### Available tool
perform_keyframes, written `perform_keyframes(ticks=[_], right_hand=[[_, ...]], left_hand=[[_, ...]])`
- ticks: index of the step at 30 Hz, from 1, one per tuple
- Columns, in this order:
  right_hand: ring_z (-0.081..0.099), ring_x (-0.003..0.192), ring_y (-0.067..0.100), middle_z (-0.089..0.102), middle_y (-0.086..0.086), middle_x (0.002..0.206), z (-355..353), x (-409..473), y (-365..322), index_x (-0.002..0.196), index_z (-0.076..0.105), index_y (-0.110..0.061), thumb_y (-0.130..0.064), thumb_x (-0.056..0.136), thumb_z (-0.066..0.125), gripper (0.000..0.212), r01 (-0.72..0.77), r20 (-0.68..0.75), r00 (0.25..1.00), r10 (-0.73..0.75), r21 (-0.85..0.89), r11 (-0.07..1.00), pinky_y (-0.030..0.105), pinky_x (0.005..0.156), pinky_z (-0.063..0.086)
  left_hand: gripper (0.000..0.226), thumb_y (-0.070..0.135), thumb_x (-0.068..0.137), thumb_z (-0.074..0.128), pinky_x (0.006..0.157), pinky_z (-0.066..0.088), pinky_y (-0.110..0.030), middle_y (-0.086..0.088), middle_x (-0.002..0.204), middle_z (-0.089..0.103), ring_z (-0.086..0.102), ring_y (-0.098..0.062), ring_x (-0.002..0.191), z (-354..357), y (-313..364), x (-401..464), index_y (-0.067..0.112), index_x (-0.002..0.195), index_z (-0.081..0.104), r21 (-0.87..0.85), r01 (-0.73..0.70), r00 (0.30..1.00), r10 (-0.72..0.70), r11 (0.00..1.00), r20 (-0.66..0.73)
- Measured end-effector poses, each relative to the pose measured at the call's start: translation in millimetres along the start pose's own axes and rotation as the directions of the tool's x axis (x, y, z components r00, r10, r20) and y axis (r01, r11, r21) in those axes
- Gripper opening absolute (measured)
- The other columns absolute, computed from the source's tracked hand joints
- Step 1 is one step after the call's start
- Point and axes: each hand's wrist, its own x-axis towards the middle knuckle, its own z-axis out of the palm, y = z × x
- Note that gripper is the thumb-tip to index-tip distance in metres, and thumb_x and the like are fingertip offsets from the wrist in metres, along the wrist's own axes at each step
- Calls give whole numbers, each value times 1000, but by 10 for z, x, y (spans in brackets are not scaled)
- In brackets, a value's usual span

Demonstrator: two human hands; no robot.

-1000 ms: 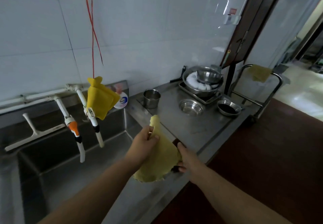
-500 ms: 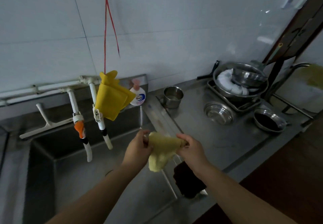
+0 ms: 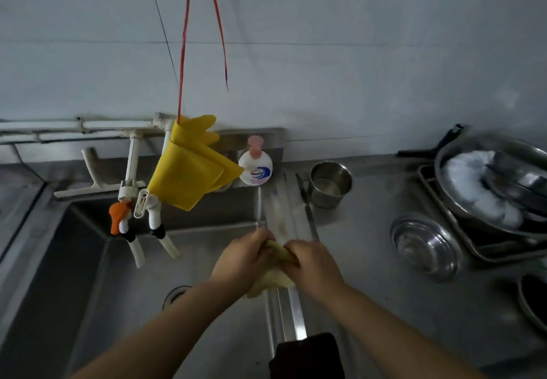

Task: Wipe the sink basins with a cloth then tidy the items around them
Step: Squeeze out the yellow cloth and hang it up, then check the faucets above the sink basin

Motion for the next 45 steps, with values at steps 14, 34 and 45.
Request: perform_keyframes(ticks=[14, 34, 45], right_hand=[[54, 78, 13, 58, 0, 87, 132, 1087, 823, 99, 56, -13, -26, 92, 57, 15, -362, 32, 923, 385, 413, 836, 27, 65, 44], [50, 109, 24, 45, 7, 127, 458, 953, 861, 124, 51, -10, -15, 87, 58, 38, -284, -272, 922, 277, 13, 959, 28, 75, 39], [61, 83, 31, 63, 9, 95, 695, 586, -334, 88, 70, -11, -6, 56, 79, 34, 145, 21, 989, -150, -411, 900, 38, 66, 52]], left_hand=[[8, 18, 91, 58, 86, 54, -46, -13, 99, 63, 61, -29, 93, 411, -610, 1095, 14, 97, 60, -615, 504, 811, -578, 606, 94], [41, 9, 85, 63, 86, 45, -27, -7, 119, 60, 57, -18, 101, 683, -911, 873, 9, 125, 54, -433, 534, 800, -599, 726, -17], [22, 28, 91, 52, 81, 44, -27, 3, 111, 61, 57, -17, 101, -143, -1210, -458, 22, 111, 58, -43, 514, 857, -515, 857, -18]])
